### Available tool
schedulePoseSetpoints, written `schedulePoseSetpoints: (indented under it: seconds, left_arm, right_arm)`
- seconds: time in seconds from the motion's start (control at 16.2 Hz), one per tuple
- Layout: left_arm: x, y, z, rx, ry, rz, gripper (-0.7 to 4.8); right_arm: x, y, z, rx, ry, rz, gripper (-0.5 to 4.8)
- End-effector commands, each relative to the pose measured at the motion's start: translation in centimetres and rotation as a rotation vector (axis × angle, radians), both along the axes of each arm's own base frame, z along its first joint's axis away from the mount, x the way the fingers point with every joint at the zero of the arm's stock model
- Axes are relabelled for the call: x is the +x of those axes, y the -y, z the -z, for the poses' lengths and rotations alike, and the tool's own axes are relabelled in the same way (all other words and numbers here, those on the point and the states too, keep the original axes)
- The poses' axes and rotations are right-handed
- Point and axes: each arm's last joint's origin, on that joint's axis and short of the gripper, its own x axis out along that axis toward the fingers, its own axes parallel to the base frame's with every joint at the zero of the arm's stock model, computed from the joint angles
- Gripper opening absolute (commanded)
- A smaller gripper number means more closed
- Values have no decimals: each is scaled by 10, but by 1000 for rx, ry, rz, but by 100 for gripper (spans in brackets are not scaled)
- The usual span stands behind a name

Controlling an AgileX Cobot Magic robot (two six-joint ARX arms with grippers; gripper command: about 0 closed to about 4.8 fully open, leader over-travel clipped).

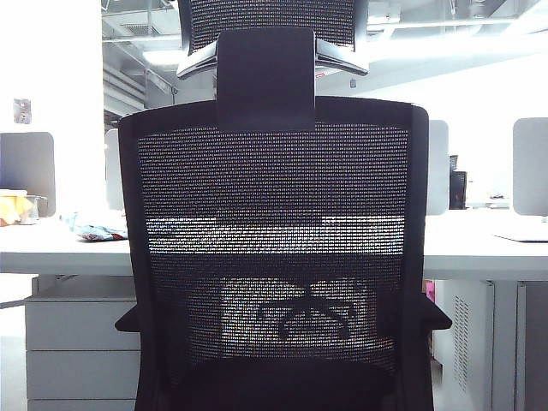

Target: Push the black chair under the table.

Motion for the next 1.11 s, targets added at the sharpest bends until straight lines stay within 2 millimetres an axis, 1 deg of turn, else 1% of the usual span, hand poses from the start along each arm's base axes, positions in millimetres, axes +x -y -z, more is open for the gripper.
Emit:
schedulePoseSetpoints:
  seconds: [0.06,0.18,1.11]
  left_arm:
    - [1,1,5,-9,1,47,-5]
    - [2,2,8,-8,-1,65,-5]
    - [2,2,7,18,10,69,-5]
  right_arm:
    - [0,0,-2,-1,13,3,-1]
    - [0,0,-2,-1,13,3,-1]
    - [0,0,-2,-1,13,3,-1]
